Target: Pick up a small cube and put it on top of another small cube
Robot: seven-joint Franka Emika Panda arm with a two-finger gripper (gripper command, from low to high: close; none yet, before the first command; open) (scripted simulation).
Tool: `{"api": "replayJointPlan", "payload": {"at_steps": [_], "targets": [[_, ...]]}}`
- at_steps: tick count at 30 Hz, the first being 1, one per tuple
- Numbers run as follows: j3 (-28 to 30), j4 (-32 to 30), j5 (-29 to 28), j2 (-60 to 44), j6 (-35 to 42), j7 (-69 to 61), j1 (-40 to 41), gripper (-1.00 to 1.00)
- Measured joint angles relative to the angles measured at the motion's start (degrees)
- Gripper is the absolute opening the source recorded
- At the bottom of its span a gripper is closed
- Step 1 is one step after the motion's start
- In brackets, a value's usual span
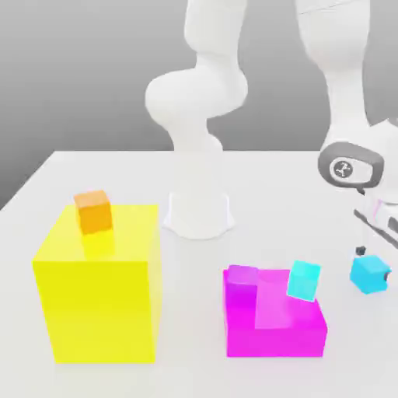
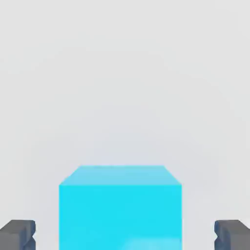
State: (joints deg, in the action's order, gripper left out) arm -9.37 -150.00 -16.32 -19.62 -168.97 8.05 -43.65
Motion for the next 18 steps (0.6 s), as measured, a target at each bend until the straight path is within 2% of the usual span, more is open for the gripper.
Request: {"api": "replayJointPlan", "payload": {"at_steps": [6, 12, 18], "targets": [[0.0, 0.0, -0.1, 0.0, 0.1, 0.1, 0.0, -1.00], [-5.9, -2.4, 9.3, 11.2, 8.7, -6.8, 4.3, -1.00], [0.1, -5.8, 13.8, 24.0, 17.6, -4.2, 15.8, -1.00]]}}
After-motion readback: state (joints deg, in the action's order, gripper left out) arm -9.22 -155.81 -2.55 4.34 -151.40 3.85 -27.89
